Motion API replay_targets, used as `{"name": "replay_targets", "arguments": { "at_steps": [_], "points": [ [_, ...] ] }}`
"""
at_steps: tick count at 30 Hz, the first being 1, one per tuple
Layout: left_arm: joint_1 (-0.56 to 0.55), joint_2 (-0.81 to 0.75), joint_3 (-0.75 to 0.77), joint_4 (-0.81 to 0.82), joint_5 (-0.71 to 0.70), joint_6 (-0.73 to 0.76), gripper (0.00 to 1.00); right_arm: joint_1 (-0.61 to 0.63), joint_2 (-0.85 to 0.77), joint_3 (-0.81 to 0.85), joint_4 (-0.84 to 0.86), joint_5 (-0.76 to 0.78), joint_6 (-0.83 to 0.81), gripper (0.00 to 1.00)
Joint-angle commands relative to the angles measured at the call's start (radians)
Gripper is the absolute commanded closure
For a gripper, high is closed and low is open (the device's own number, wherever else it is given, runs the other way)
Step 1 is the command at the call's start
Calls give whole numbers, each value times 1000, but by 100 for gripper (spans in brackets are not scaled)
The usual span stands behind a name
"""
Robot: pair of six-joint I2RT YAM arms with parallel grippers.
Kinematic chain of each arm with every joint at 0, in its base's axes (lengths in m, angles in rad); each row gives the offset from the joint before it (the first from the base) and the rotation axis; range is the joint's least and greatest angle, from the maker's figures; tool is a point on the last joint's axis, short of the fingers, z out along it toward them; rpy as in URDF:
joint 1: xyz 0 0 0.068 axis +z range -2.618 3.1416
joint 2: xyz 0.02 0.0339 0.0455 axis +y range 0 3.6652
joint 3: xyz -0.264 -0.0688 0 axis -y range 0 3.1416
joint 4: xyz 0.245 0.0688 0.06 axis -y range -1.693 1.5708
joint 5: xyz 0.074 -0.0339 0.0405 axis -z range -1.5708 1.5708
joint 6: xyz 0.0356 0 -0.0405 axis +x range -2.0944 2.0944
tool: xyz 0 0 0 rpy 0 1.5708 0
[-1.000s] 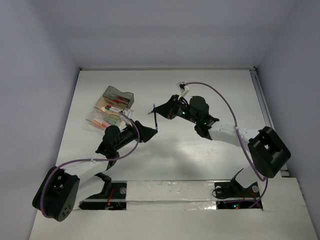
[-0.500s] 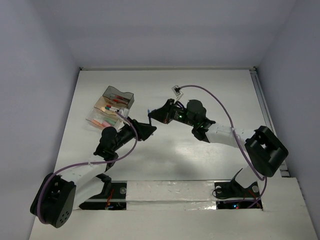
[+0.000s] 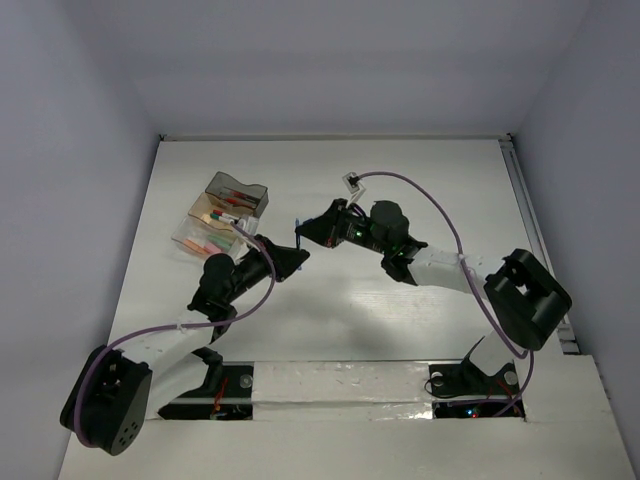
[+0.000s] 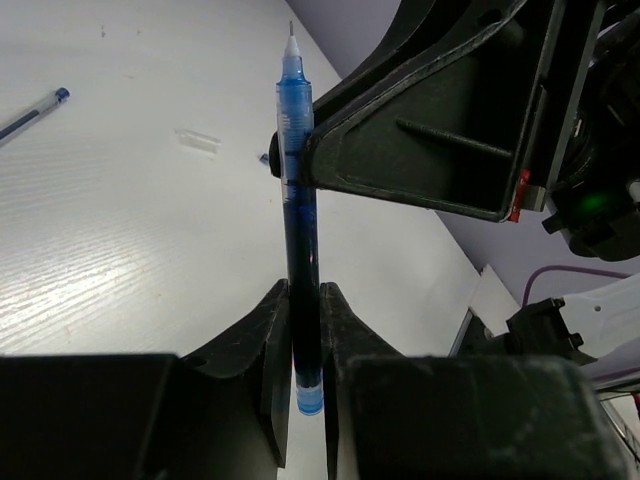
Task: Sort the stationery into containers
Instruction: Move the pen cap to the center of the board.
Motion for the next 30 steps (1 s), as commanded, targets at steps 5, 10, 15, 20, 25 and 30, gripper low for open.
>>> {"name": "replay_targets", "arguments": {
  "at_steps": [5, 10, 15, 20, 25, 30],
  "points": [
    [0, -52, 13, -9, -35, 32, 100, -12, -115, 49, -265, 58, -176, 55],
    [0, -81, 8, -25, -49, 32, 100, -75, -234, 3, -437, 131, -233, 46],
    [0, -101, 8, -37, -53, 30, 100, -148, -239, -16, -581, 214, -273, 43],
    [0, -101, 8, -37, -50, 29, 100, -240, -136, 38, -693, 259, -288, 42],
    [0, -79, 10, -29, -41, 24, 100, -273, -15, 116, -757, 325, -333, 39],
    [-9, -70, 11, -25, -40, 26, 100, -305, 77, 167, -814, 318, -337, 38]
  ]
}}
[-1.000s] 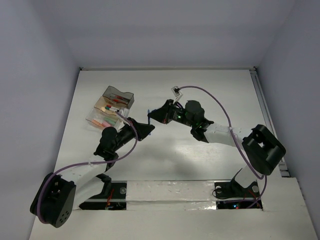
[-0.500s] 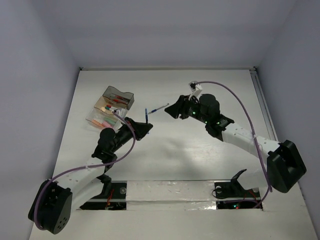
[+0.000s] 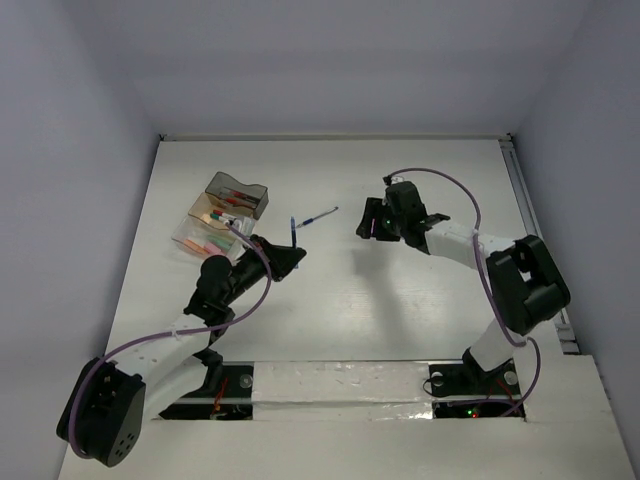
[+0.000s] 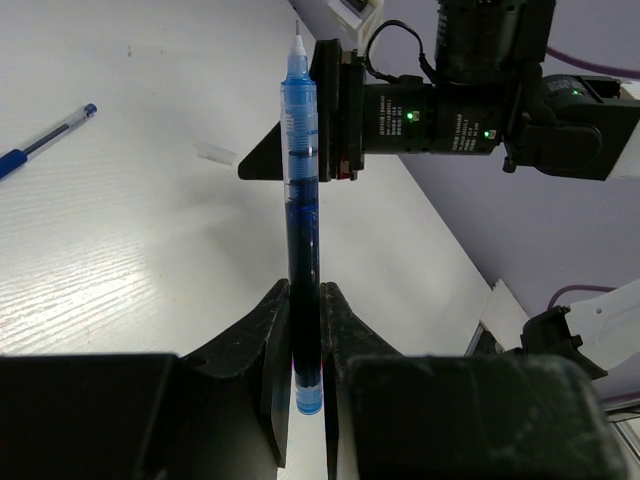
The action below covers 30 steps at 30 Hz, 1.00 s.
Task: Sort the stationery into containers
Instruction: Move the pen cap to the center of the board.
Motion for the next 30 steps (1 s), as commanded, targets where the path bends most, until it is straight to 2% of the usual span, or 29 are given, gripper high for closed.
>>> {"name": "replay_targets", "arguments": {
  "at_steps": [1, 5, 7, 10, 18, 26, 30],
  "points": [
    [-9, 1, 13, 47, 9, 11, 100, -18, 51, 67, -38, 38, -32, 38],
    [-9, 8, 14, 47, 10, 13, 100, -18, 67, 81, -20, 83, -80, 38],
    [-9, 13, 14, 47, 9, 13, 100, -18, 68, 118, -38, 150, -153, 38],
    [-9, 18, 14, 50, 10, 13, 100, -18, 102, 185, -90, 159, -297, 37],
    [-9, 22, 17, 43, 4, 20, 100, -36, 263, 477, -372, 101, -565, 36],
    [-9, 25, 19, 40, 3, 25, 100, -46, 424, 620, -546, 44, -626, 38],
    [-9, 25, 20, 37, -2, 26, 100, -46, 464, 621, -560, 6, -611, 44]
  ]
}}
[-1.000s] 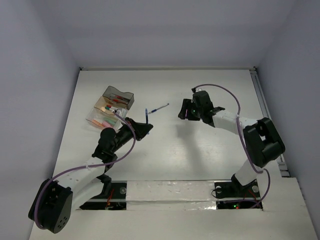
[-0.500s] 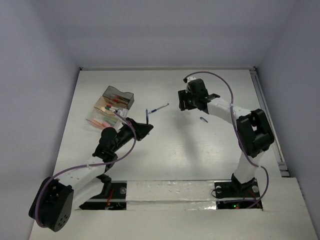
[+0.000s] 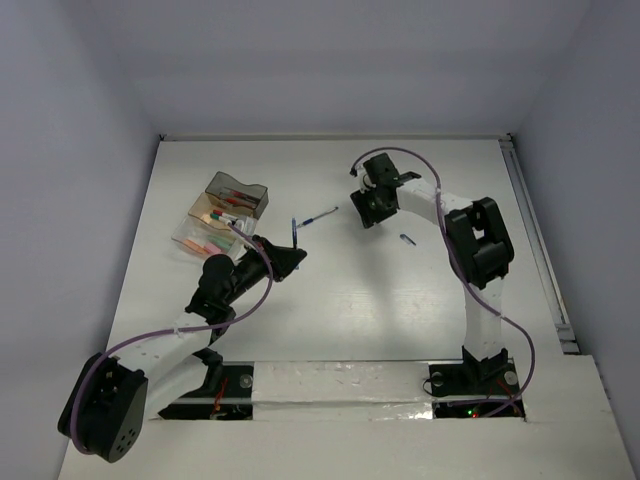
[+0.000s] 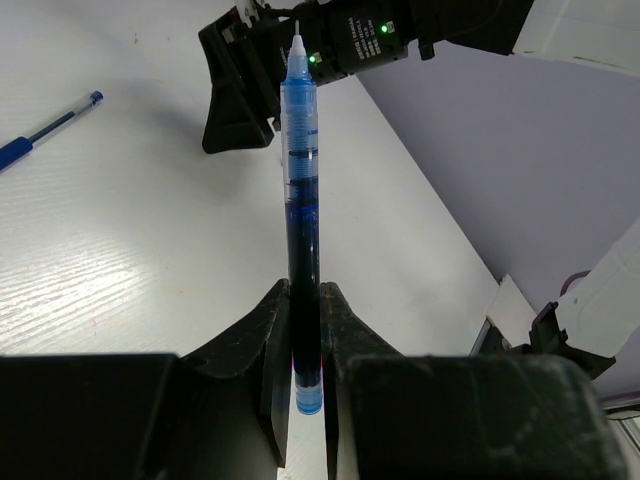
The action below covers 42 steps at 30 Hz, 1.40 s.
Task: Sort the stationery into containers
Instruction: Move the pen cap to the center of the board.
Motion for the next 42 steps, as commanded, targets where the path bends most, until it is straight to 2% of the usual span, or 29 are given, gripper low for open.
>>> {"name": "replay_targets", "arguments": {
  "at_steps": [1, 3, 4, 7, 13, 17, 20, 23, 24, 25, 27, 28, 31, 35, 42],
  "points": [
    [-7, -2, 20, 37, -1, 18, 100, -5, 17, 27, -62, -55, -12, 51],
    [-7, -2, 20, 37, -1, 18, 100, -5, 26, 20, -58, -72, 5, 62],
    [-7, -2, 20, 37, 0, 18, 100, -5, 26, 17, -49, -87, 27, 74],
    [-7, -2, 20, 37, -1, 18, 100, -5, 9, -9, -33, -101, 80, 90],
    [-7, -2, 19, 38, 3, 15, 100, -5, -82, -133, 63, -145, 295, 100],
    [-7, -4, 20, 43, 8, 14, 100, -5, -174, -235, 172, -239, 418, 100],
    [-7, -7, 19, 43, 9, 12, 100, 7, -204, -295, 214, -283, 443, 100],
    [-7, -7, 17, 43, 8, 12, 100, 45, -210, -303, 185, -244, 386, 92],
    [-7, -5, 19, 43, 8, 14, 100, 71, -207, -303, 166, -199, 354, 81],
    [-7, -4, 19, 43, 8, 14, 100, 85, -207, -303, 166, -199, 341, 74],
    [-7, -5, 19, 40, 6, 15, 100, 110, -218, -310, 149, -133, 321, 65],
    [-7, -8, 19, 38, 3, 15, 100, 110, -240, -316, 151, -124, 321, 56],
    [-7, -11, 19, 35, 2, 18, 100, 130, -311, -344, 169, -104, 320, 41],
    [-7, -10, 20, 35, 3, 18, 100, 180, -398, -384, 210, -76, 328, 31],
    [-7, -31, 19, 19, -11, 26, 100, 252, -408, -444, 263, -110, 383, 30]
  ]
}}
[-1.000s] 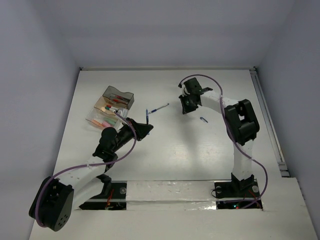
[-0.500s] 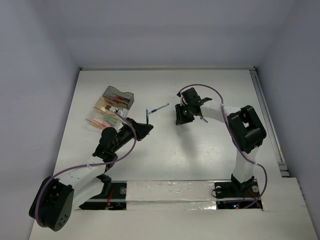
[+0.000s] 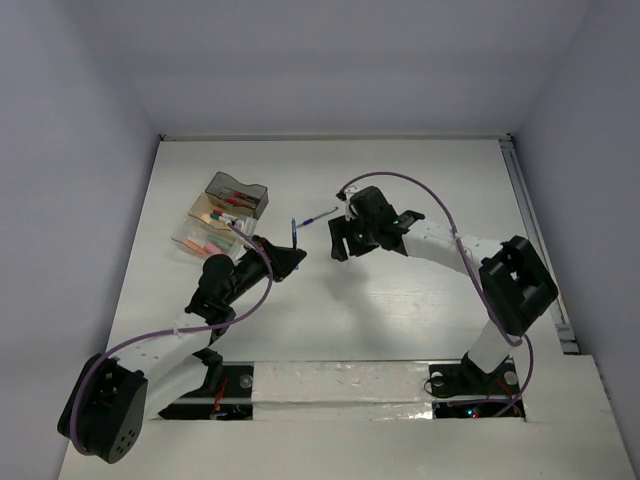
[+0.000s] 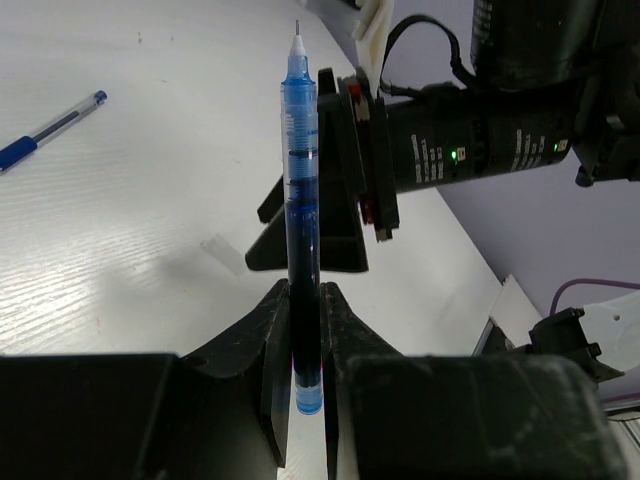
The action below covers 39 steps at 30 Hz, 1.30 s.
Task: Sort the stationery into containers
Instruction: Move the pen cap to the center of the board, then close the pen cap on the pen.
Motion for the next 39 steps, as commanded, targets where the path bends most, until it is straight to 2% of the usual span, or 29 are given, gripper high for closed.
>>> {"name": "replay_targets", "arguments": {
  "at_steps": [1, 10, 21, 30, 37, 39],
  "points": [
    [-7, -29, 19, 25, -9, 23, 100, 25, 3, -47, 70, -34, 39, 31],
    [-7, -57, 19, 3, -29, 32, 100, 77, 52, -73, 144, -139, 84, 31],
    [-7, -49, 20, 5, -25, 31, 100, 77, 143, -20, 48, 36, 86, 31],
    [-7, -43, 20, 5, -28, 32, 100, 46, 147, 3, -23, 152, 70, 33],
    [-7, -46, 20, 2, -31, 35, 100, 17, 144, 3, -26, 174, 64, 20],
    [-7, -45, 20, 3, -29, 35, 100, 8, 153, 5, -9, 168, 67, 19]
  ]
}}
